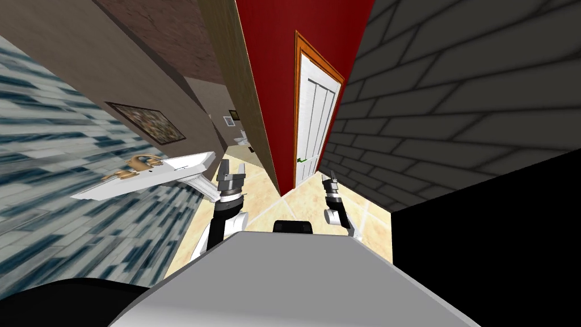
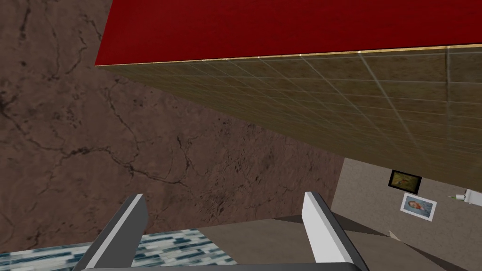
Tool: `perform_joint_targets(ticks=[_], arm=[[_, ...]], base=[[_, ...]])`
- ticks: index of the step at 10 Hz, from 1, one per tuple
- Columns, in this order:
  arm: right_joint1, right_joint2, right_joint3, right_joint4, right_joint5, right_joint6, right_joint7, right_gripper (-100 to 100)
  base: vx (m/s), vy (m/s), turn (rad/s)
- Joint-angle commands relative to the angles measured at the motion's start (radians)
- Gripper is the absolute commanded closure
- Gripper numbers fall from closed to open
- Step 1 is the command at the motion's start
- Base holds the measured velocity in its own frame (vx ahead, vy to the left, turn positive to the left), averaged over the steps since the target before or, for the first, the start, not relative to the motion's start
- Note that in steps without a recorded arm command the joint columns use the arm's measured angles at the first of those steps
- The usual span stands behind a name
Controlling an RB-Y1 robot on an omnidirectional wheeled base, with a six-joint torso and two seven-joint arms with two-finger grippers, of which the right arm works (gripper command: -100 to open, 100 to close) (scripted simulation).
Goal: Pull the door open
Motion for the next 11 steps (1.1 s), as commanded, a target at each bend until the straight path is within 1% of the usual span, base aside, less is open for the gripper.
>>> perform_joint_targets(ticks=[1,11], arm=[[-0.012,-0.009,-0.002,0.04,-0.004,-0.011,-0.003,-100],[-0.118,-0.037,-0.007,0.323,-0.021,-0.072,-0.002,-100]], base=[[0.084,-0.075,0.188],[0.064,-0.094,0.18]])
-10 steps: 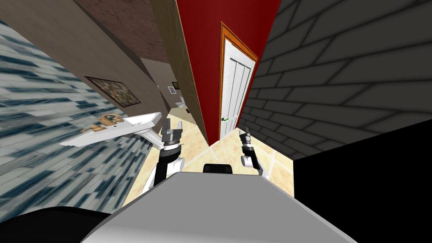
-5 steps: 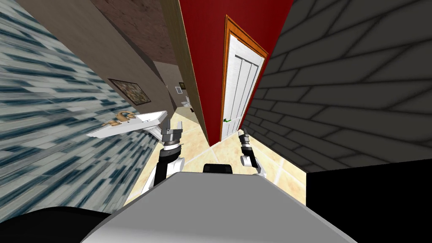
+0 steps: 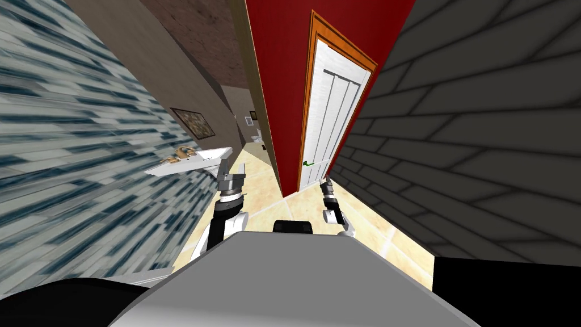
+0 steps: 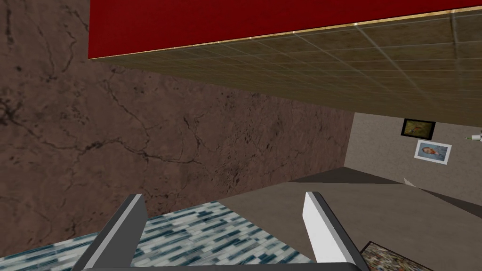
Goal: Pull the door open
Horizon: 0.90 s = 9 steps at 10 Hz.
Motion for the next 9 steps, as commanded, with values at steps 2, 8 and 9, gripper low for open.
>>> perform_joint_targets(ticks=[2,8,9], arm=[[-0.021,-0.005,-0.002,0.056,-0.003,-0.014,-0.001,-100],[-0.085,-0.02,-0.004,0.226,-0.013,-0.051,0.0,-100],[-0.095,-0.023,-0.005,0.254,-0.015,-0.057,0.0,-100]], base=[[0.041,-0.078,0.109],[0.041,-0.086,0.175],[0.04,-0.114,0.166]])
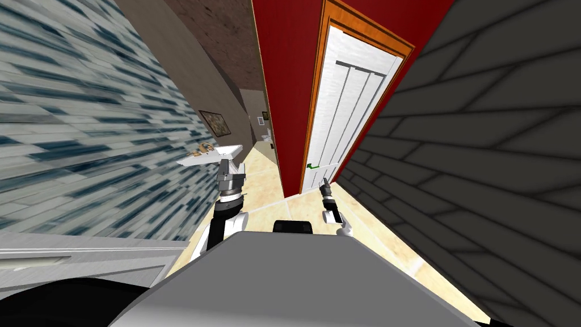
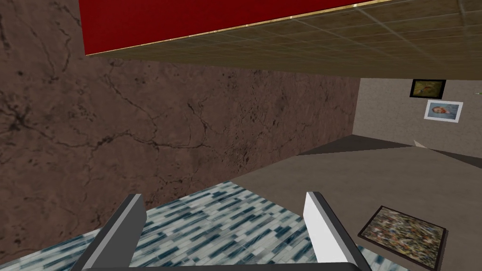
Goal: Pull the door open
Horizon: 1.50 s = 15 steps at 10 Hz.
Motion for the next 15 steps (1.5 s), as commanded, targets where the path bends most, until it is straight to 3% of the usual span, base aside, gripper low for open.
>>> perform_joint_targets(ticks=[1,15], arm=[[-0.019,-0.005,-0.001,0.047,-0.003,-0.008,0.0,-100],[-0.147,-0.031,-0.007,0.391,-0.023,-0.083,0.0,-100]], base=[[0.05,-0.12,0.145],[0.031,-0.099,0.159]])
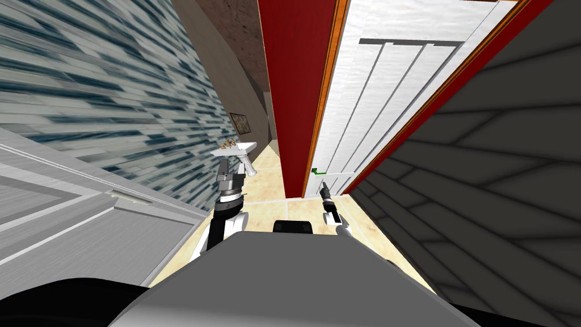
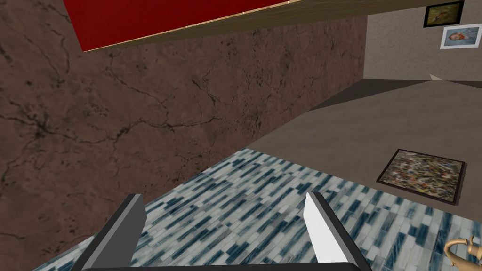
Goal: Pull the door open
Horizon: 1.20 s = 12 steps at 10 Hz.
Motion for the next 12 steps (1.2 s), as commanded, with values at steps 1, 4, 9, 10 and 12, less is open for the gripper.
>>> perform_joint_targets(ticks=[1,4,9,10,12], arm=[[-0.012,-0.001,-0.001,0.031,-0.002,-0.006,0.001,-100],[-0.034,-0.006,-0.002,0.092,-0.005,-0.019,0.001,-100],[-0.078,-0.014,-0.003,0.21,-0.012,-0.044,0.001,-100],[-0.086,-0.015,-0.004,0.232,-0.014,-0.049,0.001,-100],[-0.099,-0.017,-0.004,0.266,-0.016,-0.057,0.001,-100]], base=[[0.017,-0.114,0.132],[0.02,-0.093,0.13],[0.018,-0.11,0.152],[0.017,-0.123,0.14],[0.001,-0.102,0.114]])
